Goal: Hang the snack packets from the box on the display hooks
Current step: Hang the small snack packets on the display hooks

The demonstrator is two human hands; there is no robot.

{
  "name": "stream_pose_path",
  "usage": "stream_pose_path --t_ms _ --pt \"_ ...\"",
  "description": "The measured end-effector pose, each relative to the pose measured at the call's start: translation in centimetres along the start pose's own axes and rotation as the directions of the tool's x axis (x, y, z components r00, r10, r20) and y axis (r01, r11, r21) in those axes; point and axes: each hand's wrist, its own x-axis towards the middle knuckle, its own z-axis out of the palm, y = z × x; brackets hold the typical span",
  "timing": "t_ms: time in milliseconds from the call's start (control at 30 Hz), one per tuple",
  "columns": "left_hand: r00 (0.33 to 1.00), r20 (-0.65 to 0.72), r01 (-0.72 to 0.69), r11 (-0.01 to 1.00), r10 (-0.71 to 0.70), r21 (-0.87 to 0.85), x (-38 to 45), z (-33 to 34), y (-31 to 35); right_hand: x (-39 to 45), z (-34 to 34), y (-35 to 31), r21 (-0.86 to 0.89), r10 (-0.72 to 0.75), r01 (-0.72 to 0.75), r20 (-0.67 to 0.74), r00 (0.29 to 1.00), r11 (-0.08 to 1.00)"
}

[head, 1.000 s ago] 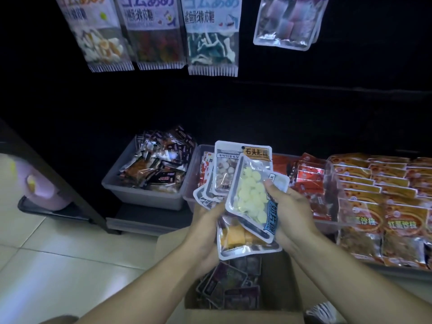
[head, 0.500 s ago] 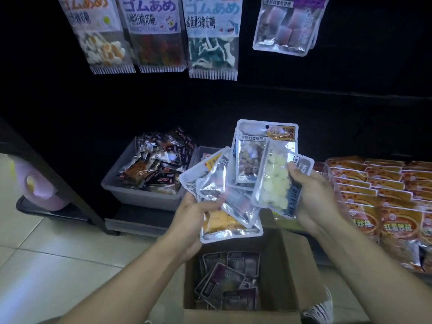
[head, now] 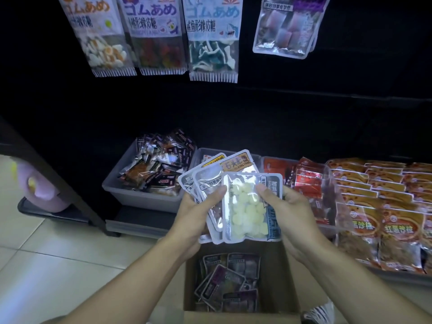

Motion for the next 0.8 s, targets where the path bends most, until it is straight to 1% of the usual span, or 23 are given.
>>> stream_pose_path --t_ms 100,233,300,367,433,467,567,600,733,800 --pt "1.0 -0.007 0.002 1.0 -0.002 -0.007 0.2 0.0 -0.2 0.0 -0.1 -0.6 -0.02 0.005 -0.005 -0.001 1.0 1.0" --pt "0.998 -0.049 -0.034 0.999 0.035 0.009 0.5 0.1 0.4 0.4 -0.3 -1.1 -0.027 -0.011 0.009 -0.095 0.995 1.0" --pt "0.995 -0.084 -0.042 0.999 0.045 0.033 0.8 -0.2 0.6 1.0 -0.8 -1.4 -0.015 0.019 -0.021 -0.118 0.993 1.0" --pt "0.991 -0.121 -0.049 0.997 0.056 0.059 0.9 -0.5 0.8 1.8 -1.4 -1.6 0.001 0.111 -0.112 -0.084 0.99 0.994" --pt "0.988 -0.146 -0.04 0.996 0.051 0.077 1.1 -0.9 1.1 2.1 -1.8 -1.6 0.041 0.218 -0.218 0.011 0.976 0.975" --pt "0.988 -0.152 -0.031 0.997 0.042 0.077 1.1 -1.0 1.2 2.1 -1.9 -1.6 0.061 0.249 -0.253 0.069 0.966 0.965" --pt "0.987 -0.157 -0.012 0.998 0.022 0.062 1.3 -1.3 1.5 1.6 -1.7 -1.7 0.077 0.268 -0.296 0.255 0.929 0.952" --pt "0.988 -0.156 -0.01 0.998 0.02 0.067 1.3 -1.4 1.6 1.5 -1.7 -1.6 0.062 0.265 -0.293 0.28 0.923 0.954" --pt "0.989 -0.146 0.006 0.996 0.008 0.093 0.5 -1.4 2.1 0.8 -0.8 -1.3 0.015 0.243 -0.251 0.204 0.948 0.968" --pt "0.983 -0.185 0.004 0.997 0.01 0.075 -0.6 -1.3 2.9 0.5 -0.6 -1.8 0.028 0.251 -0.262 0.207 0.945 0.965"
